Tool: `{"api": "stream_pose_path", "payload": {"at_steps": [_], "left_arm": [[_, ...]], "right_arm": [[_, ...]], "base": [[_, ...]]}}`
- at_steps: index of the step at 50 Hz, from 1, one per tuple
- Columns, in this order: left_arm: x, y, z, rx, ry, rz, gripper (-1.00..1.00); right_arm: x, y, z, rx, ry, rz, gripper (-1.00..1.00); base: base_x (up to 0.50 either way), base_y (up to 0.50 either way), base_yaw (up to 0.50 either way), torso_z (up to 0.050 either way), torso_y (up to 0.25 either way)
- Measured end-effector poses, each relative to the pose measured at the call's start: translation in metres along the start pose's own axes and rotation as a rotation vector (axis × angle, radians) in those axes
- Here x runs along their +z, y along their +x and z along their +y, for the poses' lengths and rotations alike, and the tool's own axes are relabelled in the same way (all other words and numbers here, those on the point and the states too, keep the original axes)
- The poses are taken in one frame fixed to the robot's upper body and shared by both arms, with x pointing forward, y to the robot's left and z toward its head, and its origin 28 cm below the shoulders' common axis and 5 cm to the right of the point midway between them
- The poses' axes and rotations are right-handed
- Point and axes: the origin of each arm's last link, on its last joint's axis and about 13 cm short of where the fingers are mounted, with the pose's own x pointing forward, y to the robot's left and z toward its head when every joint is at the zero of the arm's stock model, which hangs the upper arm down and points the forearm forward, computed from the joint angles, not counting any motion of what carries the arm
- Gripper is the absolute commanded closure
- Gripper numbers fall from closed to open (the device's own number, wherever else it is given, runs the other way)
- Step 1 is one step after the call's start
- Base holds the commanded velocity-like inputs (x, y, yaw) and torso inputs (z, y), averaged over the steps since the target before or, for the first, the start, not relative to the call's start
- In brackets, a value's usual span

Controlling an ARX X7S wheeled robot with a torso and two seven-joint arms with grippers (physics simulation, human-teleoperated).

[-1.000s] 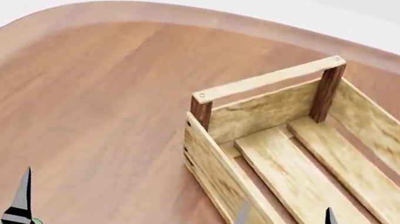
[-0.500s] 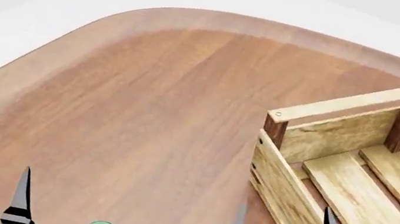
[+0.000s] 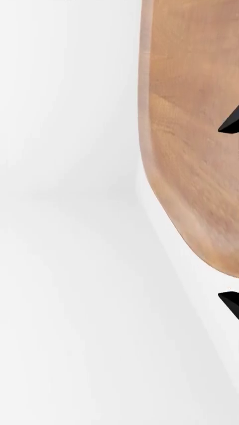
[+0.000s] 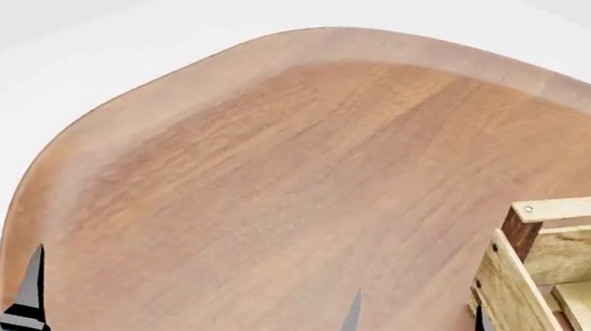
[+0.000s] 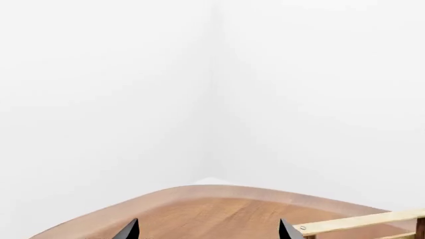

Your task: Pick up the salad dressing and put it in the tray.

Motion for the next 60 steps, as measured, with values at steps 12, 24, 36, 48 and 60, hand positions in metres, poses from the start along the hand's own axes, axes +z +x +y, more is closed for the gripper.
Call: {"api": "stream_pose_path", "payload": {"at_steps": [12,24,36,48,60], "left_arm": [[-0.001,0.000,0.000,0.002,0.001,0.001,-1.00],[-0.002,0.000,0.000,0.003,0.000,0.004,-1.00],[-0.003,0.000,0.000,0.002,0.001,0.006,-1.00],[-0.003,-0.001,0.000,0.003,0.001,0.007,-1.00],[-0.003,-0.001,0.000,0.002,0.002,0.007,-1.00]], "right_arm": [[-0.003,0.000,0.001,0.026,-0.005,0.042,-1.00],[-0.007,-0.009,0.002,0.186,0.025,0.155,-1.00],[-0.011,-0.019,0.006,0.354,0.079,0.235,-1.00],[-0.023,-0.022,0.009,0.404,0.070,0.276,-1.00],[-0.035,-0.022,0.011,0.424,0.047,0.312,-1.00]], "base": [[-0.04,0.05,0.00,0.000,0.000],[0.00,0.00,0.00,0.000,0.000],[0.00,0.00,0.00,0.000,0.000],[0.00,0.00,0.00,0.000,0.000],[0.00,0.00,0.00,0.000,0.000]]}}
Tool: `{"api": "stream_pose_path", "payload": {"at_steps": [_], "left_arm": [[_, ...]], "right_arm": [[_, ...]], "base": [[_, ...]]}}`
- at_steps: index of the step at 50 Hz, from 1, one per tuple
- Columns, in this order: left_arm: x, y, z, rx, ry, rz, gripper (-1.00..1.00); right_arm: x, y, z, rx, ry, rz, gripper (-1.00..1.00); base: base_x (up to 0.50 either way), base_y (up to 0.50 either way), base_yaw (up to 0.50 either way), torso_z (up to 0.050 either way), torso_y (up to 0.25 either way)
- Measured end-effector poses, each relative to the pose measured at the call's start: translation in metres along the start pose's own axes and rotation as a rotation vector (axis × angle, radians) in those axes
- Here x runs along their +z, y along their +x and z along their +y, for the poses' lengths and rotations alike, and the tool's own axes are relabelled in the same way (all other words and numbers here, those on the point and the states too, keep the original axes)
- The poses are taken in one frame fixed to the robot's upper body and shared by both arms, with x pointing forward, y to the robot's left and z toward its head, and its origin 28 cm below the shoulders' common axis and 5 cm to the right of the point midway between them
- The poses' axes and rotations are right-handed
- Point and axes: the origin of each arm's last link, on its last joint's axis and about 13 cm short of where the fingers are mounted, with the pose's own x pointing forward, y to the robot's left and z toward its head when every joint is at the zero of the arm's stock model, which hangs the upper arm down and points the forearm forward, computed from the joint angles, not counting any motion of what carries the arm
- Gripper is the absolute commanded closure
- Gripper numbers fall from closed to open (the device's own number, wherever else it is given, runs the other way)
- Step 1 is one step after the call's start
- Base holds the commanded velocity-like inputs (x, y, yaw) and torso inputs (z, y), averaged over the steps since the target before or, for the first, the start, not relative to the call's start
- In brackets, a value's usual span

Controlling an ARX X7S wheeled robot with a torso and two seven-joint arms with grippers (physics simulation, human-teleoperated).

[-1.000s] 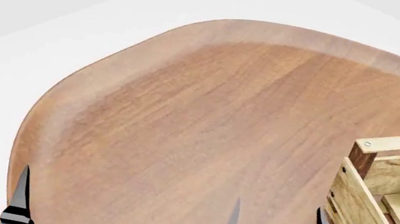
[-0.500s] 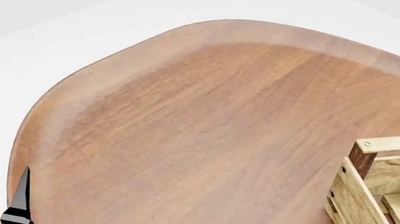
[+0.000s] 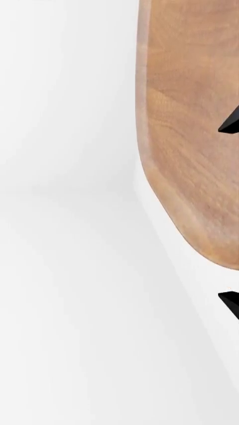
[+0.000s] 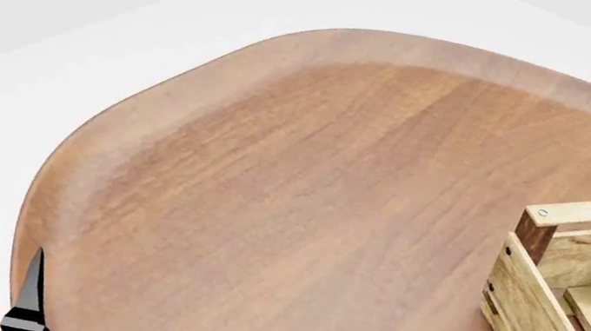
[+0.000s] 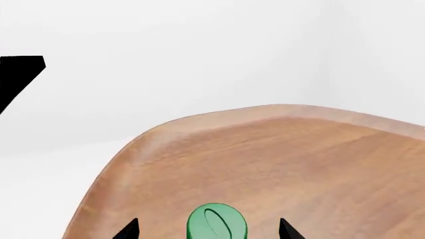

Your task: Pick up the salad dressing and put it in the tray.

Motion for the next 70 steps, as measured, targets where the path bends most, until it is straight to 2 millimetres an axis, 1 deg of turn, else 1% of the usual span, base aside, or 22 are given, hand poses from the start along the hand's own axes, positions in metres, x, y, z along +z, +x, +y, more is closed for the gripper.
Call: {"api": "stream_pose_path", "payload": {"at_steps": [15,26,39,49,65,66,70], "left_arm": [[0.001,0.000,0.000,0.000,0.000,-0.002,-1.00],[0.001,0.000,0.000,0.000,0.001,-0.002,-1.00],[0.001,0.000,0.000,-0.001,0.002,-0.001,-1.00],[0.000,0.000,0.000,0.000,0.001,0.001,-1.00],[-0.001,0.000,0.001,0.002,0.000,0.003,-1.00],[-0.001,0.000,0.001,0.002,0.000,0.003,-1.00],[-0.001,0.000,0.001,0.002,0.000,0.004,-1.00]], "right_arm": [[-0.012,0.005,0.000,0.037,-0.001,0.057,-1.00],[-0.020,0.009,-0.005,0.019,0.001,0.085,-1.00],[-0.024,0.015,-0.009,0.000,0.004,0.101,-1.00],[-0.028,0.021,-0.007,0.020,0.000,0.115,-1.00],[-0.041,0.034,-0.009,0.028,0.005,0.160,-1.00],[-0.042,0.034,-0.009,0.028,0.005,0.162,1.00],[-0.043,0.036,-0.010,0.023,0.009,0.166,1.00]], "base": [[0.00,0.00,0.00,0.000,0.000],[0.00,0.00,0.00,0.000,0.000],[0.00,0.00,0.00,0.000,0.000],[0.00,0.00,0.00,0.000,0.000],[0.00,0.00,0.00,0.000,0.000],[0.00,0.00,0.00,0.000,0.000],[0.00,0.00,0.00,0.000,0.000]]}}
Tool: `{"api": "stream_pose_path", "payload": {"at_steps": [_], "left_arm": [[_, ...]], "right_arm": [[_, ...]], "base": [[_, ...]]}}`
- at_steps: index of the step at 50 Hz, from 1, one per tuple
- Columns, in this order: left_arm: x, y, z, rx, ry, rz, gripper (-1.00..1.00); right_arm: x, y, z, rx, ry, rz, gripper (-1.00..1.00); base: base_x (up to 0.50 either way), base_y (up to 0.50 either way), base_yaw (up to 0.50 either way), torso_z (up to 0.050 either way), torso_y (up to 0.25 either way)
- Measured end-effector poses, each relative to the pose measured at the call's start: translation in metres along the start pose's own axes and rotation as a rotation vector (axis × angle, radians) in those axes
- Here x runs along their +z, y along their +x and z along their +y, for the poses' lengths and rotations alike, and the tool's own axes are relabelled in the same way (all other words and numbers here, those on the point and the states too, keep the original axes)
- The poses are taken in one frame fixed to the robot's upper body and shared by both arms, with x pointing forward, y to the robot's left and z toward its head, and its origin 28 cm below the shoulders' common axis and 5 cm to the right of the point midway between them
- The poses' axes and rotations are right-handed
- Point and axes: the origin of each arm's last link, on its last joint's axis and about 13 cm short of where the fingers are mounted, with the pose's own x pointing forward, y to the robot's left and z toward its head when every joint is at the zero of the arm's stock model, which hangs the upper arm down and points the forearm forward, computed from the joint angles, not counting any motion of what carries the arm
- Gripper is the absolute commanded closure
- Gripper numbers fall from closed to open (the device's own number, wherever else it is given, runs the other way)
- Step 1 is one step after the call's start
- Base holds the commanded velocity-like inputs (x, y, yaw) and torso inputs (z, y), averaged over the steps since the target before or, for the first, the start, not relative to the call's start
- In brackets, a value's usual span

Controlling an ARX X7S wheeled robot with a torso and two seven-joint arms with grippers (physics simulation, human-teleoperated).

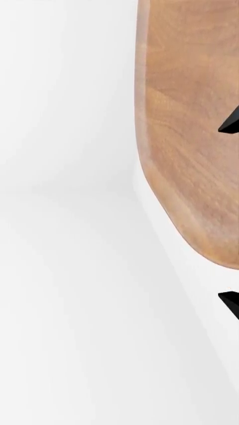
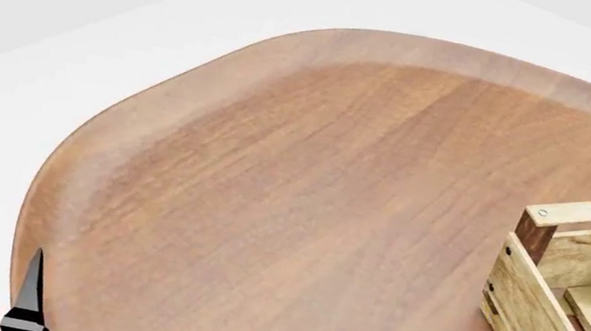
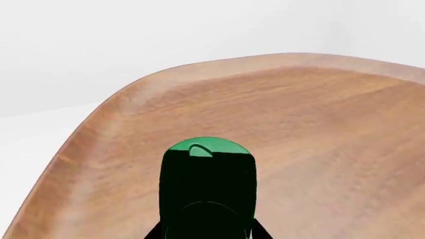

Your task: Pick up the salad dressing and put it in the tray.

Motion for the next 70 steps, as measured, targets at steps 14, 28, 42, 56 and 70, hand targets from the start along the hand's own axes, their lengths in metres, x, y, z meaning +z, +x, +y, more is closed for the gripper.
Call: {"api": "stream_pose_path", "payload": {"at_steps": [14,28,42,56,70], "left_arm": [[0.000,0.000,0.000,0.001,0.000,0.000,-1.00],[0.000,0.000,0.000,-0.001,0.001,-0.001,-1.00],[0.001,0.000,0.000,-0.002,0.002,-0.003,-1.00],[0.001,0.000,0.000,-0.002,0.002,-0.004,-1.00],[0.000,-0.001,0.000,-0.002,-0.005,0.000,-1.00]], "right_arm": [[0.001,-0.001,0.000,-0.021,0.003,-0.005,1.00],[0.020,-0.015,0.004,-0.032,-0.011,-0.080,1.00],[0.040,-0.026,0.003,-0.067,-0.045,-0.154,1.00],[0.059,-0.036,-0.003,-0.133,-0.066,-0.225,1.00],[0.073,-0.041,-0.020,-0.242,-0.073,-0.262,1.00]], "base": [[0.00,0.00,0.00,0.000,0.000],[0.00,0.00,0.00,0.000,0.001],[0.00,0.00,0.00,0.000,0.001],[0.00,0.00,0.00,0.000,0.000],[0.00,0.00,0.00,0.000,0.001]]}}
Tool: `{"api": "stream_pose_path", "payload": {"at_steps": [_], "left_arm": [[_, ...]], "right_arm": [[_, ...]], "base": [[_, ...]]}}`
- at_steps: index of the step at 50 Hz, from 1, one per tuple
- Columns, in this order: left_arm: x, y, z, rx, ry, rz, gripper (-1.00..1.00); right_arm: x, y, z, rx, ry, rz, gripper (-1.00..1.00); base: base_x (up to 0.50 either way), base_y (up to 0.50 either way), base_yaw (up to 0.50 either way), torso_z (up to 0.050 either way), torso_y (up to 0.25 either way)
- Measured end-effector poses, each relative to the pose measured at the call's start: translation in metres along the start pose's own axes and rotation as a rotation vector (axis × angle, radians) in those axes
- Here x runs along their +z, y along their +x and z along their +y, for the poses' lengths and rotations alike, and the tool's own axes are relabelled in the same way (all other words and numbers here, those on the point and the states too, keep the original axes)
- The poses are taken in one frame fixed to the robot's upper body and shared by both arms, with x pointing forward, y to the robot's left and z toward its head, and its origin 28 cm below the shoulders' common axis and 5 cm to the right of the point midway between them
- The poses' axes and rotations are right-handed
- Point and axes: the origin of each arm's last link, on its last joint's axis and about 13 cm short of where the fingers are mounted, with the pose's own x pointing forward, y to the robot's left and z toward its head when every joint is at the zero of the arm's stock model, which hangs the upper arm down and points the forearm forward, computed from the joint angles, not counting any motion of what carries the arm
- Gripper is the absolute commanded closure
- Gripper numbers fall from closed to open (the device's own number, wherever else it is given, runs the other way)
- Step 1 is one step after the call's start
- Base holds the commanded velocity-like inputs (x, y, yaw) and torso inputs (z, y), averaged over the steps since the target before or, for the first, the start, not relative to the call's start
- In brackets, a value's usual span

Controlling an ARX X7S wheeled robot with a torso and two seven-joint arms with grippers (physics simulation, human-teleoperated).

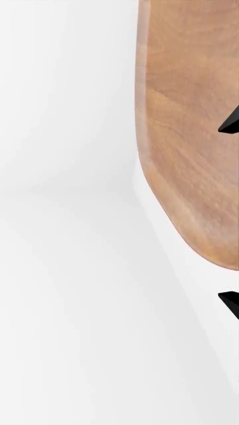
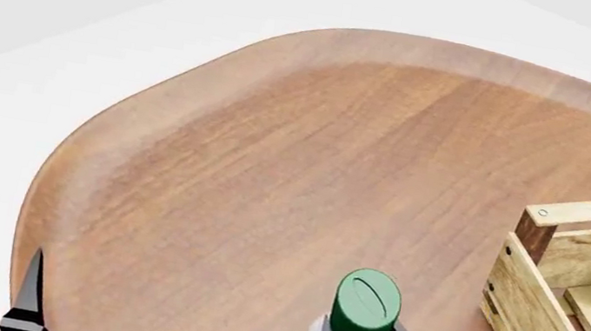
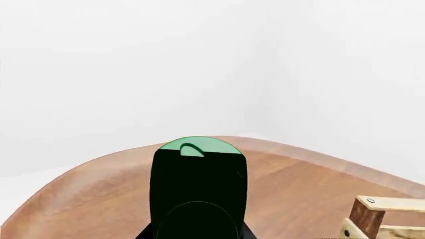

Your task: Pick up the salad dressing and put it in the tray.

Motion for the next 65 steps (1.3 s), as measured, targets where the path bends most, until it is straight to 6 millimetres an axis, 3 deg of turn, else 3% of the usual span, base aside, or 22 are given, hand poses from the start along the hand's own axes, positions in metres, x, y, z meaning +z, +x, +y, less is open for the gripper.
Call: {"api": "stream_pose_path", "payload": {"at_steps": [46,65], "left_arm": [[-0.003,0.000,0.006,0.017,-0.028,0.005,-1.00],[-0.003,0.000,0.006,0.018,-0.027,0.004,-1.00]], "right_arm": [[0.033,0.029,-0.083,-0.455,-0.077,0.012,1.00],[0.037,0.043,-0.120,-0.620,-0.101,0.054,1.00]], "base": [[0.00,0.00,0.00,0.000,0.000],[0.00,0.00,0.00,0.000,0.001]]}}
